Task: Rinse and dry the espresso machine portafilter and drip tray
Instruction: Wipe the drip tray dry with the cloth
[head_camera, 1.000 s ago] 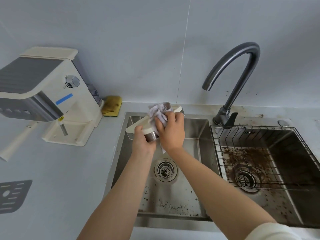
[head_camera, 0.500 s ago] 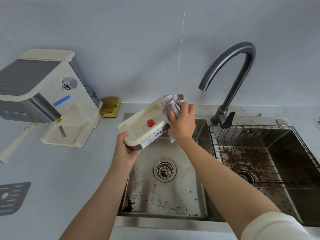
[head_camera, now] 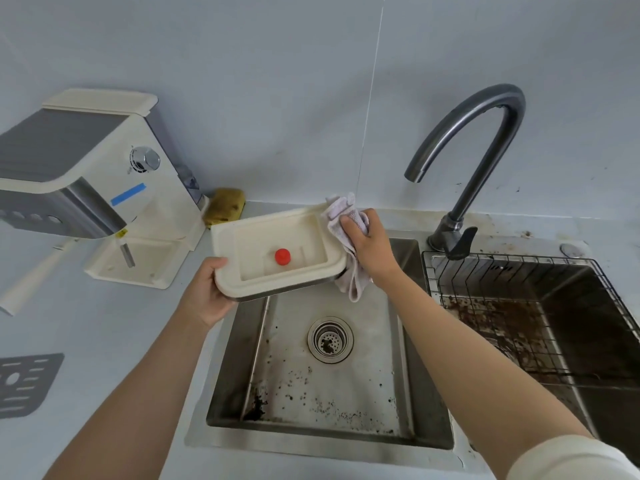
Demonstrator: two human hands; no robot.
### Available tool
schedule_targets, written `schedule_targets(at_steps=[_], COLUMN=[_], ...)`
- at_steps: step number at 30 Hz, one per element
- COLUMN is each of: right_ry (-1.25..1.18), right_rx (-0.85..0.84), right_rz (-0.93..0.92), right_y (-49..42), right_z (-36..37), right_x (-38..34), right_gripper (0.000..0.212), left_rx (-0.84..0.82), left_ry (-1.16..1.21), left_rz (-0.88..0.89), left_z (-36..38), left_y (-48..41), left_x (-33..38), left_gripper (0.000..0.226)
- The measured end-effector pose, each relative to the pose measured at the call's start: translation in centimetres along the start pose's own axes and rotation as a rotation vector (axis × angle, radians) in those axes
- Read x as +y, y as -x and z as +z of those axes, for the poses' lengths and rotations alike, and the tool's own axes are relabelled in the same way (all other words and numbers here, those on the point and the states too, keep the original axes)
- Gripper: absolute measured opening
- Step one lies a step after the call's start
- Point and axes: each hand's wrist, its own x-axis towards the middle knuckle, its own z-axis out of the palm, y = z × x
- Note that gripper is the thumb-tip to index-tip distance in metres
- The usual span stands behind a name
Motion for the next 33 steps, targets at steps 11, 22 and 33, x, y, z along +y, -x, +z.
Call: schedule_targets(at_steps=[11,22,33], right_ry=[0.035,0.29,0.947], right_rx=[0.018,0.037,-0.253], right_rz=[0.029,0.115,-0.201], right_y=[-2.1,-5.8,-12.4], right_z=[-0.9,-2.7,-0.5], right_x=[-0.2,2.7,3.1], right_gripper=[0.022,0.027,0.028], left_rx=[-0.068,0.041,0.12], left_ry=[-0.072,-0.055,-0.122], left_rz=[-0.089,-0.056,-0.153], left_z=[-0.1,-0.2,-2.4], left_y=[0.1,-0.1,-1.4], left_x=[-0.4,-1.9,-3.2], left_gripper=[0.068,0.09,0.098])
